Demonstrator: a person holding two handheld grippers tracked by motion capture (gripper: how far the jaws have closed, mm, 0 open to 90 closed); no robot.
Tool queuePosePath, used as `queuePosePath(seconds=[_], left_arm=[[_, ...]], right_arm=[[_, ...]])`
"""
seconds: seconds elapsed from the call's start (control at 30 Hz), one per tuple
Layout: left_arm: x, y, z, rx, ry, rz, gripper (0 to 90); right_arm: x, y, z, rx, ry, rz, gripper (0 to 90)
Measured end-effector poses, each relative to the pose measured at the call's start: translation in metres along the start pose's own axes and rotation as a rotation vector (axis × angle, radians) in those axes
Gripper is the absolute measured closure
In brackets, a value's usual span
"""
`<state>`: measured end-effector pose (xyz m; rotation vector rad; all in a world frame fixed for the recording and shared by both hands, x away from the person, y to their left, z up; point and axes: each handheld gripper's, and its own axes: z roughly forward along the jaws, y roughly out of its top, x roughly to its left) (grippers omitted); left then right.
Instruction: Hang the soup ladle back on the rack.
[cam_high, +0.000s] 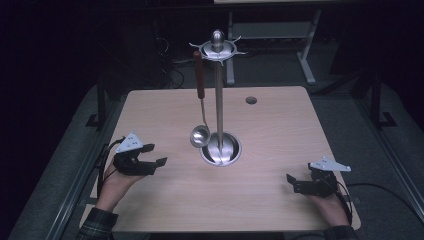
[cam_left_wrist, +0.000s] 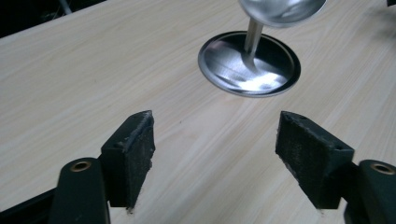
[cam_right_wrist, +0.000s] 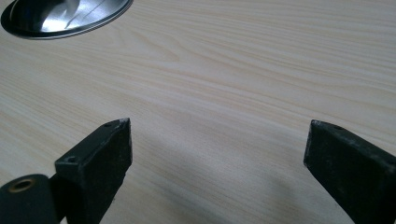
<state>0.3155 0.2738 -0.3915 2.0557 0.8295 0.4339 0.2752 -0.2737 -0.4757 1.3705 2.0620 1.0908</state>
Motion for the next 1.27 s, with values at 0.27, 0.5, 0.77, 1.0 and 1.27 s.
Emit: queuePosePath(seconds=[0.27, 0.5, 0.77, 1.0, 1.27], left_arm=[[0.002, -0.025, 0.001, 0.014, 0.037, -0.012, 19.9], [0.003, -0.04, 0.005, 0.039, 0.064, -0.001, 12.1], [0.009, -0.058, 0.012, 0.019, 0.094, -0.061, 1.3], [0.011, -0.062, 0.017, 0.059, 0.105, -0.043, 0.0], [0.011, -0.064, 0.02, 0.075, 0.099, -0.031, 0.0]], right_arm=[[0.001, 0.0, 0.0, -0.001, 0.001, 0.0, 7.2], [0.001, 0.0, 0.0, -0.001, 0.0, -0.002, 7.2], [0.002, 0.0, 0.0, 0.0, 0.003, -0.008, 7.2], [0.003, 0.0, 0.0, -0.001, 0.004, -0.007, 7.2], [0.002, 0.0, 0.0, -0.001, 0.004, -0.004, 7.2]])
